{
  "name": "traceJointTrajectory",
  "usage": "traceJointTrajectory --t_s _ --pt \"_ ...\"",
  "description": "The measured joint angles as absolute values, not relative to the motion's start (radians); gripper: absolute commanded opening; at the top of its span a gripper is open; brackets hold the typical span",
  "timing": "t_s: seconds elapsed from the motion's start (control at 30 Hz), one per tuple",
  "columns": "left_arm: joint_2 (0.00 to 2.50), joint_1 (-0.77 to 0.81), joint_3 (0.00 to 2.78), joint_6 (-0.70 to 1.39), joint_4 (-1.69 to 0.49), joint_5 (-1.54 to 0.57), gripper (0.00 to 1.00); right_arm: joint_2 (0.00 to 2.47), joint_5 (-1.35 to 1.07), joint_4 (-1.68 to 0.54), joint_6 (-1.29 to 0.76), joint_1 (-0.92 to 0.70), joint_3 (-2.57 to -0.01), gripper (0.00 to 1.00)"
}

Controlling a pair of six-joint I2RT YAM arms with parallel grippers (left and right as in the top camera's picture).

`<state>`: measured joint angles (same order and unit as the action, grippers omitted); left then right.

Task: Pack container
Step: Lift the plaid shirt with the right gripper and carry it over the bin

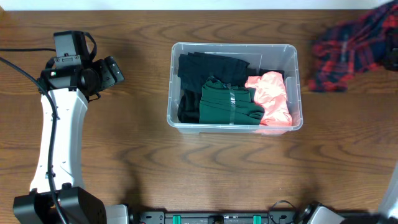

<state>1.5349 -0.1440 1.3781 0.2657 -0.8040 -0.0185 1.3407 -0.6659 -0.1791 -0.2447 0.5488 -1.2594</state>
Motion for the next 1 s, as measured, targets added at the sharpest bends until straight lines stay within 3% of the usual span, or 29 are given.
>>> traceJointTrajectory --t_s 0.47,1.0 --pt "1.535 -0.144 1.378 0.266 -0.804 -0.019 0.98 1.086 -0.684 -0.181 -0.389 0.281 -1.259 0.01" --pt "1.535 -0.144 1.378 0.266 -0.804 -0.019 0.98 1.193 -0.451 -0.089 -0.550 -0.165 -1.255 0.01"
